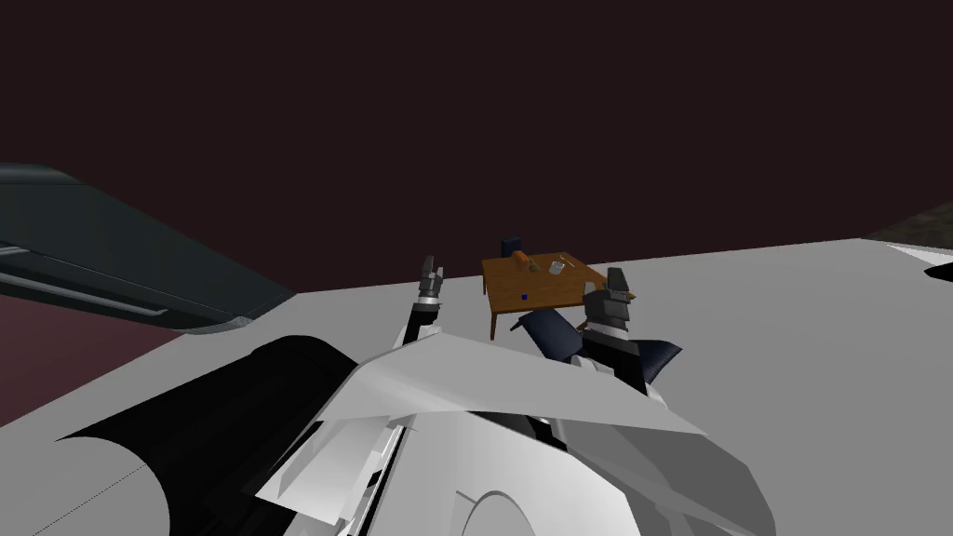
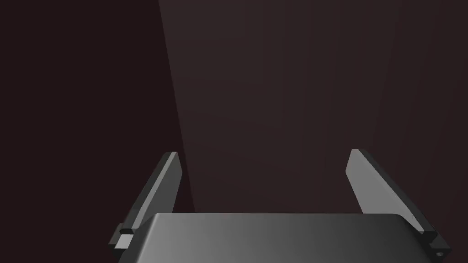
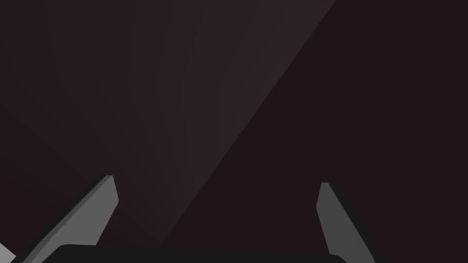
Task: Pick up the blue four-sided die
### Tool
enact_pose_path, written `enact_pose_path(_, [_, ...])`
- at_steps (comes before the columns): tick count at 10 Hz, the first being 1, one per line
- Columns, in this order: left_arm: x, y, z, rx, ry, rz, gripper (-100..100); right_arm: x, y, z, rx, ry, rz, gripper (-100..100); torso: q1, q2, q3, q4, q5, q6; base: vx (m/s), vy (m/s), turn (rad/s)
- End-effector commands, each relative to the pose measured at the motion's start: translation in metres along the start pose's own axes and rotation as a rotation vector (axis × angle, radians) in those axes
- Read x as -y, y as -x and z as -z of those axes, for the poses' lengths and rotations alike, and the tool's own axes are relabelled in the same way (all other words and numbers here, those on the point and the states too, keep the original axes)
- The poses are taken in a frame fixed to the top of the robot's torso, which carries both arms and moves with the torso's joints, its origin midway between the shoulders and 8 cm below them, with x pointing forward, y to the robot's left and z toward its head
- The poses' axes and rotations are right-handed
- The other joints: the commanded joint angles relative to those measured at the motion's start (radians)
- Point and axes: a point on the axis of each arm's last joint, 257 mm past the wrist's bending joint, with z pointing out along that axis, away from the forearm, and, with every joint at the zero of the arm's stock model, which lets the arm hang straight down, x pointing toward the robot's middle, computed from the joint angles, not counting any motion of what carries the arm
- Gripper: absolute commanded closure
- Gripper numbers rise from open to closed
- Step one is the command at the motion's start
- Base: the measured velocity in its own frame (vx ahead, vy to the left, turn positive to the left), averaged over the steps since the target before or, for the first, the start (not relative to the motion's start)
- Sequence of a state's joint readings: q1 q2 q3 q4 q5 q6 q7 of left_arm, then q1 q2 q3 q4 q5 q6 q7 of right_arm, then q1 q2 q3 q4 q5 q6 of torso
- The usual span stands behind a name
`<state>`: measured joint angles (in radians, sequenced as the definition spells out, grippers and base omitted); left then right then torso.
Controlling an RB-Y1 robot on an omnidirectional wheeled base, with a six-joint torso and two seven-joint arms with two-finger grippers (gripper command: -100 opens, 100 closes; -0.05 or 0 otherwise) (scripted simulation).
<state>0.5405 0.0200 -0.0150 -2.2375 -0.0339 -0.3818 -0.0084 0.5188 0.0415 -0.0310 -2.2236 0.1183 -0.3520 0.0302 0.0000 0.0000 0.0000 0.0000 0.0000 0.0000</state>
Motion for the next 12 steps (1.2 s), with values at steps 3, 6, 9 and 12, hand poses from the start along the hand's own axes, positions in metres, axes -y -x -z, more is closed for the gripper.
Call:
enact_pose_path(3, [0.0, 0.0, 0.0, 0.0, 0.0, 0.0, 0, 0.013, -0.02, 0.006, -0.108, -0.016, 0.053, -100, 0.0, 0.004, 0.002, 0.001, 0.0, 0.0, -0.069, 0.016, -0.011])
enact_pose_path(6, [0.0, 0.0, 0.0, 0.0, 0.0, 0.0, 0, 0.025, -0.038, 0.012, -0.196, -0.029, 0.093, -100, 0.001, 0.004, 0.002, 0.001, 0.0, 0.0, -0.056, 0.034, 0.015])
enact_pose_path(9, [0.0, 0.0, 0.0, 0.0, 0.0, 0.0, 0, 0.043, -0.058, 0.022, -0.289, -0.049, 0.133, -100, 0.003, 0.004, 0.003, 0.001, 0.001, 0.0, -0.064, 0.059, 0.04])
enact_pose_path(12, [0.0, 0.0, 0.0, 0.0, 0.0, 0.0, 0, 0.075, -0.092, 0.046, -0.428, -0.088, 0.19, -100, 0.008, 0.004, 0.002, 0.001, 0.002, 0.0, -0.066, 0.115, 0.115])
